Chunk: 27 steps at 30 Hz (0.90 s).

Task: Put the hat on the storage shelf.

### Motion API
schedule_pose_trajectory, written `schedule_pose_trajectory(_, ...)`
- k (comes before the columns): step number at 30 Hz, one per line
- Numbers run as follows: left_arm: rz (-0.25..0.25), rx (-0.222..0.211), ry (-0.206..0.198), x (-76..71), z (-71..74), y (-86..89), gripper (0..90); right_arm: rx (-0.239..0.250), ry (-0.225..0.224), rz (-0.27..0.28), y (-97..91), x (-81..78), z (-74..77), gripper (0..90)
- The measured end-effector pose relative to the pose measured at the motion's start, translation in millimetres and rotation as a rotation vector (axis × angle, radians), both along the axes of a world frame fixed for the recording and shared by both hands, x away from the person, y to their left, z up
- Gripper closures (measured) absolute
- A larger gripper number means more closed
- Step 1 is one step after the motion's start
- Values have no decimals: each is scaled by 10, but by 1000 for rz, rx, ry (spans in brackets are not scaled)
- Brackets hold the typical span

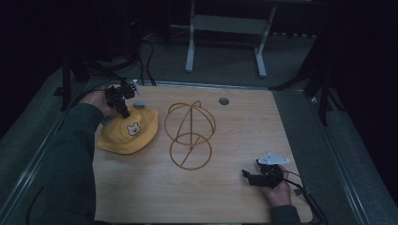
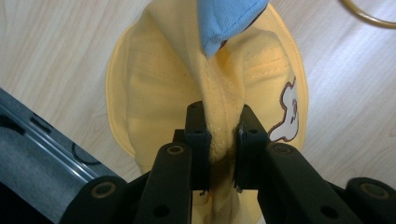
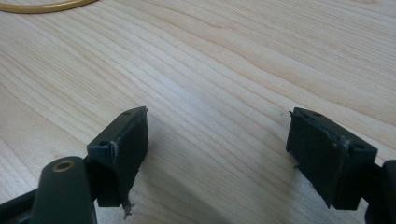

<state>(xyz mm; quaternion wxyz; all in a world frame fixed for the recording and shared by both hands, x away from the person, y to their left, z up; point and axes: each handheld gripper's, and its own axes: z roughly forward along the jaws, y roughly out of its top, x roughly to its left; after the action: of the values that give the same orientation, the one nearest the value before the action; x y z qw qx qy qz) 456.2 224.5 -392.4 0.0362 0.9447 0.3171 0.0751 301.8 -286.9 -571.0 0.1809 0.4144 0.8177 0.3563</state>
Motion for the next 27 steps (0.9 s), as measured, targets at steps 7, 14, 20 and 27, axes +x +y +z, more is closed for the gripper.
schedule_pose_trajectory(7,-89,-6,-39,-87,119,-70,784,-1,-3,1,-1,2,0,209)
schedule_pose_trajectory(14,-175,-44,-62,-171,216,-82,783,-1,-2,0,0,1,0,209)
schedule_pose_trajectory(20,-226,-63,-93,-230,299,-53,784,-1,0,0,-1,0,1,209)
schedule_pose_trajectory(27,-265,-95,-120,-310,437,1,783,1,0,-1,2,0,1,209)
